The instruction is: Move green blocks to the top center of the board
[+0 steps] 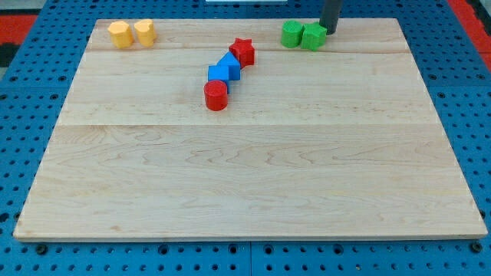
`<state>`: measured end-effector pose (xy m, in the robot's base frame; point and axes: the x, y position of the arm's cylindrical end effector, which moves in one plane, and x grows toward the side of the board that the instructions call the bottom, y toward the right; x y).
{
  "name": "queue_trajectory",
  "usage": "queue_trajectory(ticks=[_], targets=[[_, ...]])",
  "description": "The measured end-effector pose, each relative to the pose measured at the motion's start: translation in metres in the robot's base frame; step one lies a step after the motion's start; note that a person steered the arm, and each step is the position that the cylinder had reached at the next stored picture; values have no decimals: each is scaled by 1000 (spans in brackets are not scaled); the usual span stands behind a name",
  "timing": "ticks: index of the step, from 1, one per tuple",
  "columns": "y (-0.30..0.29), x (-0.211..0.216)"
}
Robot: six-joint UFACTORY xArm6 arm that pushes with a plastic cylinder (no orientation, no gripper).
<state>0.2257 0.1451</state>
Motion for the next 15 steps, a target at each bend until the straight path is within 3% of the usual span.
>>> queue_trajectory(ticks=[7, 10, 12, 14, 15], targets=[[-8, 42], [-7, -12], [-2, 14], [-42, -8], [-20, -4]])
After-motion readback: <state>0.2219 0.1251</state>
